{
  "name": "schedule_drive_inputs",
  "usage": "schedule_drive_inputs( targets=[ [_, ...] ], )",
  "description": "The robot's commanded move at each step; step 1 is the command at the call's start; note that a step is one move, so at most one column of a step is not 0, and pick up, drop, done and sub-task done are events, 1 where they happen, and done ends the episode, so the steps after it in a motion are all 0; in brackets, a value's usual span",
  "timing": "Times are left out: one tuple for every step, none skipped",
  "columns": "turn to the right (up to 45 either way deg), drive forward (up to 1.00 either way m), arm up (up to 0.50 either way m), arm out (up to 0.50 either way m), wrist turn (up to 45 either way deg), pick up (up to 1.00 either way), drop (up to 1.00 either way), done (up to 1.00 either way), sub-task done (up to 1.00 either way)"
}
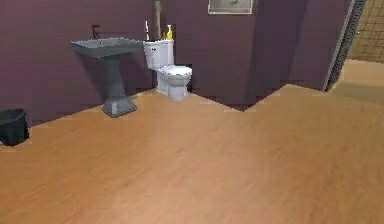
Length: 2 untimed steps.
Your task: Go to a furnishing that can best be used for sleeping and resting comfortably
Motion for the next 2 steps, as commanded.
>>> schedule_drive_inputs(
  targets=[
    [42.0, 0.0, 0.0, 0.0, 0.0, 0.0, 0.0, 0.0, 0.0],
    [0.0, 1.0, 0.0, 0.0, 0.0, 0.0, 0.0, 0.0, 0.0]
  ],
)
